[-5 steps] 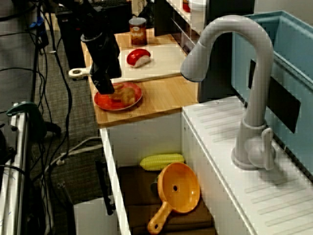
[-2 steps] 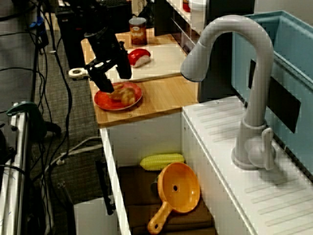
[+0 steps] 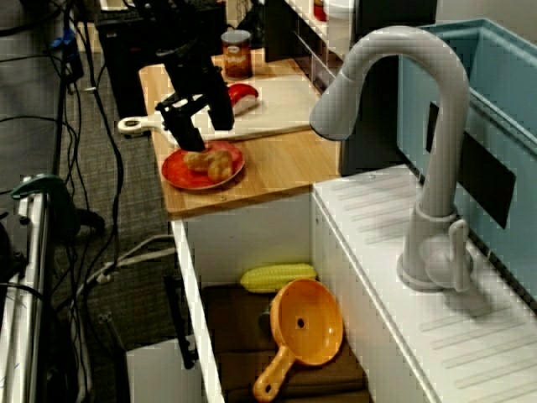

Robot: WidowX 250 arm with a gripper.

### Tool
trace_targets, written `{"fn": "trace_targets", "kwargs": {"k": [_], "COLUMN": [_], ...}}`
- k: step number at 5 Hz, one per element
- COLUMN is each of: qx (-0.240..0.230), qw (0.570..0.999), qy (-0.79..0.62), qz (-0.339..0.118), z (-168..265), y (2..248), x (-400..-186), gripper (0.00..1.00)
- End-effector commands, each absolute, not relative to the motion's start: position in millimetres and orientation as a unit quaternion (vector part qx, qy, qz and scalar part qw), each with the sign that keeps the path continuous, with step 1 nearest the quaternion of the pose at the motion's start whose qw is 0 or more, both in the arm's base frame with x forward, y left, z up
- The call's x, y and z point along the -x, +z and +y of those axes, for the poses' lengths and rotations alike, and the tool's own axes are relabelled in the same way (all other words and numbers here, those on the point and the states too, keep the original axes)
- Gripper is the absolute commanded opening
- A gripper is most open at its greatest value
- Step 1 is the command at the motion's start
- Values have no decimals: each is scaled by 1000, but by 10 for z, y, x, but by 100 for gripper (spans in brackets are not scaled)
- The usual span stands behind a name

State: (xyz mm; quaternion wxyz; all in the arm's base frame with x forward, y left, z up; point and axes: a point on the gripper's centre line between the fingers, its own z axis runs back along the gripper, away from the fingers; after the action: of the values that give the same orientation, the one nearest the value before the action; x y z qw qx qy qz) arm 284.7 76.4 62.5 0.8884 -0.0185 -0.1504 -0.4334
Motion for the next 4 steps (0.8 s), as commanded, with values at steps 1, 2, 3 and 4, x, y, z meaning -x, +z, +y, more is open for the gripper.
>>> {"fn": "trace_targets", "kwargs": {"k": [1,2,3,4], "qx": [-2,-1,4,9], "qw": [890,890,889,893], "qy": [-425,-427,-431,-424], "qz": [-163,-160,-155,-150], "z": [761,724,699,693], "y": [689,664,627,582], "x": [-2890,-2843,-2818,-2823], "gripper": [100,100,100,100]}}
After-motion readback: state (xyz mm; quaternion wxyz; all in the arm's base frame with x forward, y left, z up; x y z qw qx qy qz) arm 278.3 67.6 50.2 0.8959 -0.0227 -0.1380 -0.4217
